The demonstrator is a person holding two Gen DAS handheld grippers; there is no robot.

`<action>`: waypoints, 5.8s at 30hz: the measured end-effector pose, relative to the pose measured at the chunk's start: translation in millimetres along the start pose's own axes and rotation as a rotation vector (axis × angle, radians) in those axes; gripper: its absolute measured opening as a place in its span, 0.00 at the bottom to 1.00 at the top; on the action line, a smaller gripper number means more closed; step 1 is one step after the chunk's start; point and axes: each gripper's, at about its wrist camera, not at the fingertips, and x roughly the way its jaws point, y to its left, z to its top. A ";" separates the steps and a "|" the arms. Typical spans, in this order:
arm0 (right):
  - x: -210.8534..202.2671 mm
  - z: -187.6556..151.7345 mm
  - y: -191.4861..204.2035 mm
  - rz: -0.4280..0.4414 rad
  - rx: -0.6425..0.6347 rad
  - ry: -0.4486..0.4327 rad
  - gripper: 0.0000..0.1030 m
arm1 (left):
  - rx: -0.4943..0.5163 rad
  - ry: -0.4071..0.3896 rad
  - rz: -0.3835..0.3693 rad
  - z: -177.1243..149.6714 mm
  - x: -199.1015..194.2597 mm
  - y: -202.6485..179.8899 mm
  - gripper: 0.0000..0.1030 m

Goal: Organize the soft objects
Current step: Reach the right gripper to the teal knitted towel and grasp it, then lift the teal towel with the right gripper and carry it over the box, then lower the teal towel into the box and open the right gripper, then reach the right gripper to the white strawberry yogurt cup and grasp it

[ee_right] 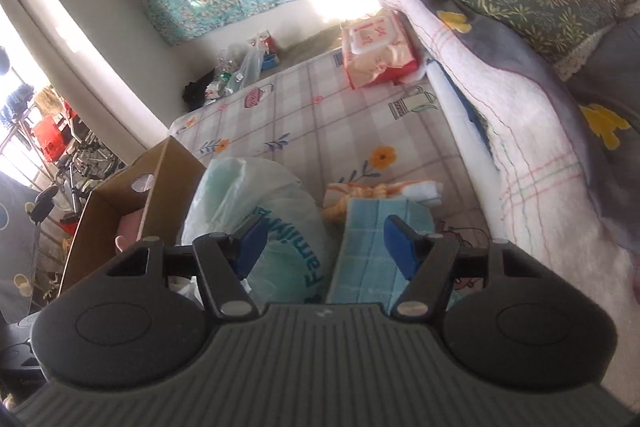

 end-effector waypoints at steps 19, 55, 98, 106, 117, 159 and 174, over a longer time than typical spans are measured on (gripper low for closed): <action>88.6 -22.6 -61.4 -0.016 0.128 0.212 0.62 | 0.054 0.301 -0.040 -10.4 134.5 -49.0 0.50; 109.6 -32.8 -81.1 0.544 0.491 0.298 0.50 | 0.016 0.259 -0.166 1.6 129.4 -37.0 0.51; 132.0 -32.8 295.6 0.770 0.079 0.443 0.54 | -0.149 -0.109 0.359 37.3 -156.1 181.5 0.16; 210.5 -64.6 345.2 0.662 0.142 0.548 0.55 | -0.051 0.124 0.525 38.5 -117.3 243.2 0.19; 215.0 -62.7 334.9 0.578 0.099 0.483 0.60 | -0.022 0.190 0.591 13.2 -104.0 244.1 0.56; -36.7 -140.0 -3.3 0.186 0.286 -0.063 0.78 | 0.163 0.043 -0.094 -67.6 -7.4 -43.4 0.84; 27.1 -150.3 -31.9 0.150 0.426 0.119 0.78 | 0.276 0.070 0.070 -94.6 62.0 -45.6 0.45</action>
